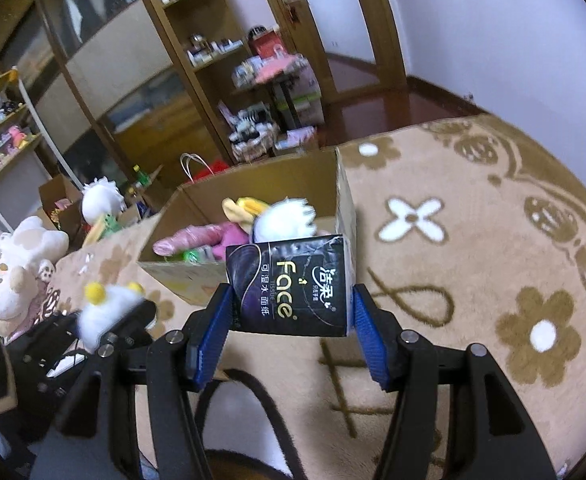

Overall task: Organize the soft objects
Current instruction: 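Lift the chick plush and Face tissue pack and carry both over the box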

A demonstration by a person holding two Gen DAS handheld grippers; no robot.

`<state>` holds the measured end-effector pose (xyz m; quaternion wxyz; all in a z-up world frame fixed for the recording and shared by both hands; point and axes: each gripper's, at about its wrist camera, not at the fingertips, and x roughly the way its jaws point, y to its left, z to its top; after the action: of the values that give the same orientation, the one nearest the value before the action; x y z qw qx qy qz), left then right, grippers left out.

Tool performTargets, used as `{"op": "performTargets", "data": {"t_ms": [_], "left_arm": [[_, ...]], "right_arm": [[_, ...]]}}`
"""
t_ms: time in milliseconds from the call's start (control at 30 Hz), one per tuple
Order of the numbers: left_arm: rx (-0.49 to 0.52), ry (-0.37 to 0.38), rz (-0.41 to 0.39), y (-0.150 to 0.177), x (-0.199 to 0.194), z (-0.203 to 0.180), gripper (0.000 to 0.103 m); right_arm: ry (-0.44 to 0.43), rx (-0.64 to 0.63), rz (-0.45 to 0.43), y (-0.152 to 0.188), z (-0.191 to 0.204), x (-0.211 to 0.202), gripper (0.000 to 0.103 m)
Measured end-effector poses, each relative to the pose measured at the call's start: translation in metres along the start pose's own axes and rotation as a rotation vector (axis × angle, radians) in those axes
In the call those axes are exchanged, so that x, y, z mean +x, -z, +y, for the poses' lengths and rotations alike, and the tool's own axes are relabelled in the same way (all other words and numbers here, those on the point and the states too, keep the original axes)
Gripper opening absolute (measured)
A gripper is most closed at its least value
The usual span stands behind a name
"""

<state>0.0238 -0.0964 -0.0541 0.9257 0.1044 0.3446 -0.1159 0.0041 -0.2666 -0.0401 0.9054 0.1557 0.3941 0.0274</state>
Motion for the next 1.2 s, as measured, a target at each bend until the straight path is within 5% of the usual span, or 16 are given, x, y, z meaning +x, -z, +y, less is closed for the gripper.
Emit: {"op": "performTargets", "data": {"t_ms": [500, 1200], "left_arm": [[-0.054, -0.071, -0.197, -0.048, -0.029, 0.043, 0.029], [-0.026, -0.073, -0.222, -0.08, 0.026, 0.054, 0.03]], "right_arm": [[-0.007, -0.049, -0.169, -0.024, 0.017, -0.035, 0.063], [-0.04, -0.155, -0.214, -0.062, 0.034, 0.001, 0.063]]}}
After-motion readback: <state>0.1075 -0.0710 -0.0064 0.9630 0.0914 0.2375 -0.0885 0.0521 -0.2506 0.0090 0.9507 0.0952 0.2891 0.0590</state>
